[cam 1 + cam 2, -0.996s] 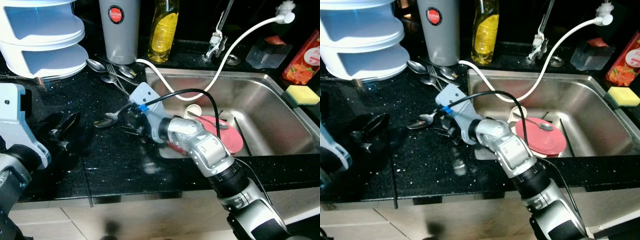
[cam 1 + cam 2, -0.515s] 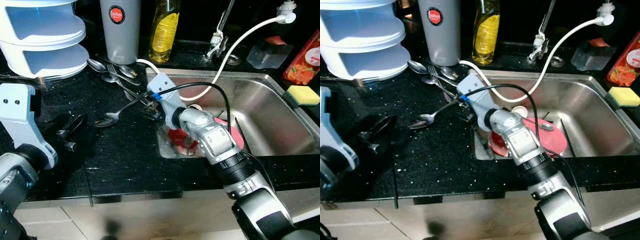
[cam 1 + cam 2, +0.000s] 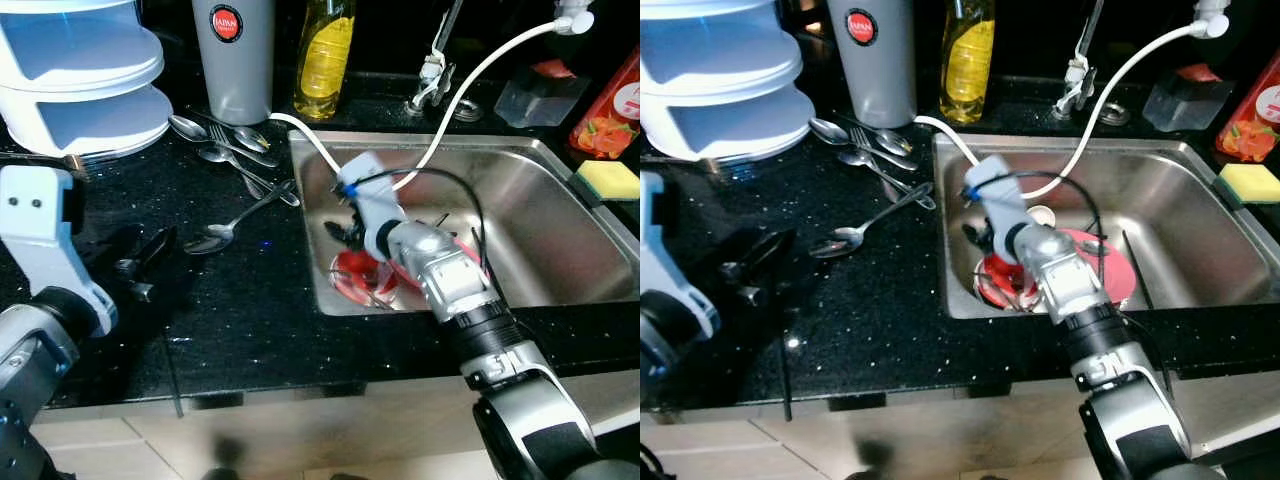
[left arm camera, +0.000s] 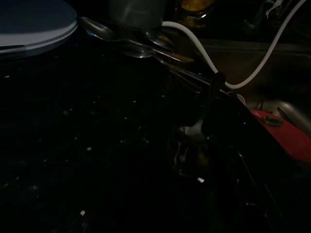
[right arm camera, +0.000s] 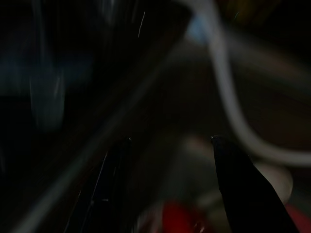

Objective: Kitchen organization

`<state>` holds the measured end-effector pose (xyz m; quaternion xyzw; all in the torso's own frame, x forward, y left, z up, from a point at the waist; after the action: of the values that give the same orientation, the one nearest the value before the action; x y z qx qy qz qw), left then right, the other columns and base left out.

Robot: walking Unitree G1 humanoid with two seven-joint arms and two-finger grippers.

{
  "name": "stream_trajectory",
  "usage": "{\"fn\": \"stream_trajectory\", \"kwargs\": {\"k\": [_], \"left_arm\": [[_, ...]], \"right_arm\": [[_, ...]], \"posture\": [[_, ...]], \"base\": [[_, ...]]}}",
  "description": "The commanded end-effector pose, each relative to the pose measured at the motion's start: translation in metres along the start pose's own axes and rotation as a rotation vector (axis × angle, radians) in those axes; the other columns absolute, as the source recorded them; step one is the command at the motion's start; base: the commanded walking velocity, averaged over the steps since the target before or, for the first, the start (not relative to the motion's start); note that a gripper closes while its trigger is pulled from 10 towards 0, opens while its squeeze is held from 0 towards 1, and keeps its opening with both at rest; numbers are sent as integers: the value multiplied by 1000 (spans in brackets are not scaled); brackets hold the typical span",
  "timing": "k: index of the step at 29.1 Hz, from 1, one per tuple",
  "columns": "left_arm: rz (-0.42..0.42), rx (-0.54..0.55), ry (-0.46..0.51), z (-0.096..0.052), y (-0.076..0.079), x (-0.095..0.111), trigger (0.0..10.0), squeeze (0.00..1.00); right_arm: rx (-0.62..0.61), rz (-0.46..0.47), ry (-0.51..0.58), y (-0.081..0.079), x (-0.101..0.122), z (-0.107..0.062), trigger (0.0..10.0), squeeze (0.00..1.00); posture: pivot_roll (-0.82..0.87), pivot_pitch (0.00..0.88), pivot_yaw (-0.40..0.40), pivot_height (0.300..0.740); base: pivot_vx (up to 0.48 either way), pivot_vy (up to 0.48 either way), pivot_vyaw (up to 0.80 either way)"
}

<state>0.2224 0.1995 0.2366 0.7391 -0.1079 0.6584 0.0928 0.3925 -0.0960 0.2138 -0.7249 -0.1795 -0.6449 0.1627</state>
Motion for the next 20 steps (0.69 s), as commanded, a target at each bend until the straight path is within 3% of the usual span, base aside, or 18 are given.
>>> {"fn": "stream_trajectory", "kwargs": {"k": [1, 6, 7, 12, 20], "left_arm": [[-3, -29, 5, 2, 4, 1, 10000, 0], [6, -51, -7, 15, 5, 4, 10000, 0], [-6, -40, -37, 30, 4, 4, 10000, 0], [8, -75, -28, 30, 9, 6, 10000, 0], [9, 15, -5, 19, -8, 8, 10000, 0]], "right_arm": [[24, 58, 43, -2, 8, 0, 10000, 0], [86, 86, 76, -17, 17, 5, 10000, 0], [152, 91, 86, -34, 21, 11, 10000, 0], [280, 5, 45, -58, 18, 16, 10000, 0], [391, -465, 49, -75, 19, 21, 10000, 0]], "posture": [[229, 20, -76, 740], [247, 12, -86, 740], [241, 4, -76, 740], [230, 0, -67, 740], [274, 0, -101, 740]], "base": [[0, 0, 0], [0, 0, 0], [0, 0, 0], [0, 0, 0], [0, 0, 0]]}}
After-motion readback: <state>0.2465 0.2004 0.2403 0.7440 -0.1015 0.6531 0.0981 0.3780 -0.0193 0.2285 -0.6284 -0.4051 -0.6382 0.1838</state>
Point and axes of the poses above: a point about 5 cm out from each wrist's last joint towards the gripper, its own z axis pointing out of the wrist towards the gripper, its own x axis along the axis of the wrist's last joint, y = z × x, the point moved 2 cm from there along z, pointing out of the wrist towards the gripper, and after that the axes turned 8 degrees about z, right-handed, at the moved point
